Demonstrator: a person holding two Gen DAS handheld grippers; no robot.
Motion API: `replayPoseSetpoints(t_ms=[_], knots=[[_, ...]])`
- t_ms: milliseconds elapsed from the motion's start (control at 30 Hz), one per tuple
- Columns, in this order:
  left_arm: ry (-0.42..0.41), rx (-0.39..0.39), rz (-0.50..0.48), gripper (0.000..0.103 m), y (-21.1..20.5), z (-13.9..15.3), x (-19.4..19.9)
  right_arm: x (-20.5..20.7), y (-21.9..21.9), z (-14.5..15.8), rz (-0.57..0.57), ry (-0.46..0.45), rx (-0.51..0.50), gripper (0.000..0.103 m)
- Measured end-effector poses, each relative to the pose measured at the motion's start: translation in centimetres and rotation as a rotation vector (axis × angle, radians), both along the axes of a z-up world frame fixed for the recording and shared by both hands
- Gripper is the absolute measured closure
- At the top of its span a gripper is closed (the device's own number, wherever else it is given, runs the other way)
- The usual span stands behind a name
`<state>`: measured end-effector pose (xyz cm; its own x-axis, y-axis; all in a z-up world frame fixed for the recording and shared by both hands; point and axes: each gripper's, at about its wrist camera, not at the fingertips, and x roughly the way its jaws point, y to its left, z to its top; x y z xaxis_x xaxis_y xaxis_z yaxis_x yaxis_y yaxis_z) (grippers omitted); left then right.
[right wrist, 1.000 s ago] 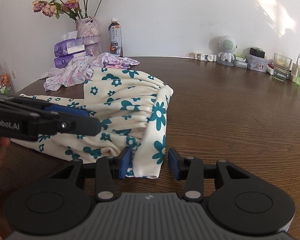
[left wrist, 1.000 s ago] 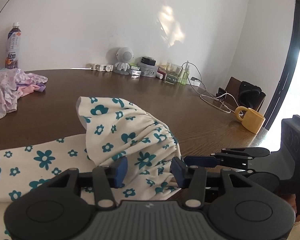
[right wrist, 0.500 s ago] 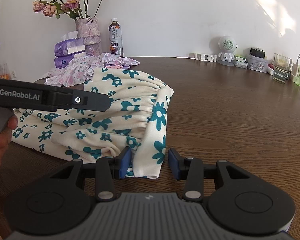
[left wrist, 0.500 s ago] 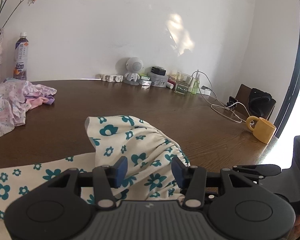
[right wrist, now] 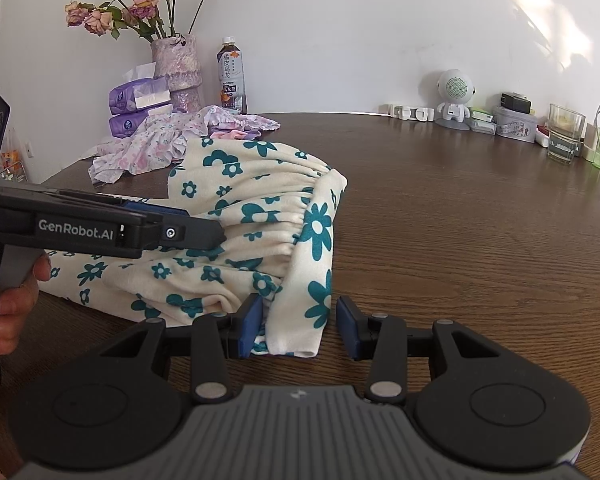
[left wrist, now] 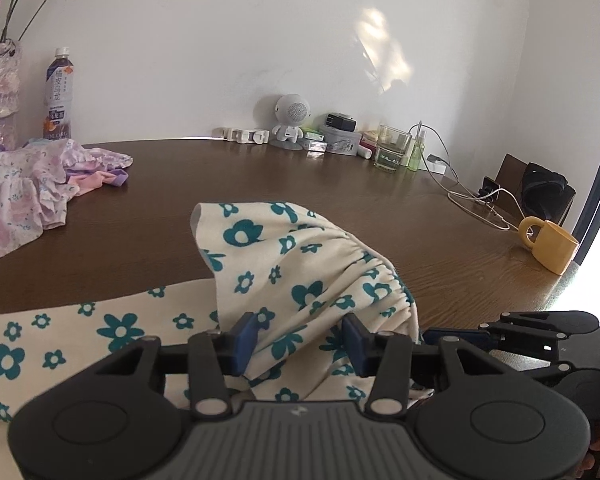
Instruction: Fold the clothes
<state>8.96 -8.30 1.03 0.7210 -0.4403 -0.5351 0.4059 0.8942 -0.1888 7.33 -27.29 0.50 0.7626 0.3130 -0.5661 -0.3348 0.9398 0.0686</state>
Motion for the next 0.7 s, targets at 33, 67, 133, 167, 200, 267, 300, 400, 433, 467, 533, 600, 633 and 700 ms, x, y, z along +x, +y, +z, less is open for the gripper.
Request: replayPoseSetpoints(t_ms=[33,67,133,167,200,267,300,400,433,467,533,600,633,700], knots=[[0.004,0.001,0.003,0.062,0.04,-0.15,0.01,0.01,-0.01,0.01,0.000,0.000,0.000,0.061],[0.012,-0.001,0.006,0.063,0.11,-0.34,0.05,0.01,-0.02,0.01,0.000,0.000,0.000,0.061],[0.023,-0.003,0.012,0.063,0.25,-0.74,0.08,0.02,-0.02,0.01,0.000,0.000,0.000,0.061],[0.022,-0.004,0.013,0.063,0.33,-0.86,0.02,0.02,-0.02,0.01,0.000,0.000,0.000,0.061],[0.020,-0.004,0.013,0.063,0.42,-0.89,-0.04,0.03,-0.03,0.00,0.000,0.000,0.000,0.061],[0.020,-0.006,0.012,0.063,0.51,-0.94,-0.05,0.05,-0.04,-0.01,0.001,0.000,-0.001,0.061],[0.021,-0.008,0.011,0.063,0.55,-0.97,-0.05,0.04,-0.08,-0.02,0.001,0.000,0.000,0.061],[0.022,-0.016,0.009,0.063,0.63,-1.04,-0.06,0.00,-0.12,-0.05,0.001,0.000,-0.001,0.061],[0.023,-0.018,0.009,0.063,0.68,-1.06,-0.07,-0.02,-0.12,-0.05,0.001,0.000,-0.001,0.061],[0.023,-0.021,0.008,0.063,0.72,-1.08,-0.08,-0.04,-0.11,-0.06,0.001,0.000,-0.002,0.061],[0.025,-0.025,0.008,0.063,0.74,-1.08,-0.09,-0.04,-0.13,-0.07,0.001,-0.001,-0.003,0.061],[0.025,-0.022,0.008,0.063,0.66,-1.07,-0.11,-0.03,-0.15,-0.07,0.001,-0.001,-0.003,0.061],[0.024,-0.020,0.009,0.063,0.62,-1.05,-0.13,-0.02,-0.16,-0.08,0.001,-0.001,-0.003,0.061],[0.024,-0.018,0.009,0.063,0.59,-1.05,-0.14,-0.01,-0.19,-0.08,0.002,-0.001,-0.003,0.061]])
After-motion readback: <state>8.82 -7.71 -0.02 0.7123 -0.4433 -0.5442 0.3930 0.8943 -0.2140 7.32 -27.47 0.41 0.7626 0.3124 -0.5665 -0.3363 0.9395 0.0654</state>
